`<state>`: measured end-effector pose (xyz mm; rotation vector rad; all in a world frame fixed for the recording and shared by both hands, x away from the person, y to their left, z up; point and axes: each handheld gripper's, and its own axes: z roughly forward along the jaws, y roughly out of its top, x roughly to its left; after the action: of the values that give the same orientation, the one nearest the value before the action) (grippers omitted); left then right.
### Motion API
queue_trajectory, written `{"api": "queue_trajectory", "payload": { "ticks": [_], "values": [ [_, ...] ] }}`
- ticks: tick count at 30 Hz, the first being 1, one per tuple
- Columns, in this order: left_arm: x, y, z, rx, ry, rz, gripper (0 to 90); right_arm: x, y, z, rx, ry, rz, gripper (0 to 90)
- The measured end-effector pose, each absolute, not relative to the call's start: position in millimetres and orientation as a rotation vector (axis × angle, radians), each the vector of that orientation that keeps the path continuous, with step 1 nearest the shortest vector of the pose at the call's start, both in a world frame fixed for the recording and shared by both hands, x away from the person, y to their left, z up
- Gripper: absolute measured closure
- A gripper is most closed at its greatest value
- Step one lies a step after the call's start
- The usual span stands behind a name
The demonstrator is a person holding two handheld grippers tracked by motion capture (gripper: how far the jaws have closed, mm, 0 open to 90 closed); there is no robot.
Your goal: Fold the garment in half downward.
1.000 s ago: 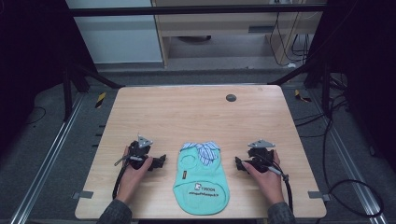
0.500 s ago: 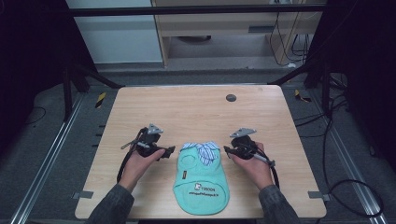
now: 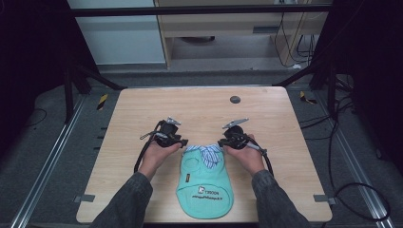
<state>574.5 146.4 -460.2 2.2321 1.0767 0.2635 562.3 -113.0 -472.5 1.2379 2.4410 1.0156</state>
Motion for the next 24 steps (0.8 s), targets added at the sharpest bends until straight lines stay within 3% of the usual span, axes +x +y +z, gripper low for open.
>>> {"api": "queue_trajectory", "payload": {
  "ticks": [8, 11, 17, 24],
  "values": [
    [580, 138, -473, 2.288, 1.074, 0.231, 53.7, 571, -106, -478, 1.256, 2.462, 0.983, 68.5],
    [581, 137, -477, 2.304, 1.061, 0.217, 50.6, 571, -101, -480, 1.224, 2.494, 0.958, 60.4],
    [579, 137, -473, 2.294, 1.044, 0.193, 43.3, 571, -98, -481, 1.216, 2.522, 0.913, 54.8],
    [579, 138, -477, 2.341, 1.042, 0.160, 44.2, 568, -94, -483, 1.201, 2.556, 0.864, 54.4]
  ]
}}
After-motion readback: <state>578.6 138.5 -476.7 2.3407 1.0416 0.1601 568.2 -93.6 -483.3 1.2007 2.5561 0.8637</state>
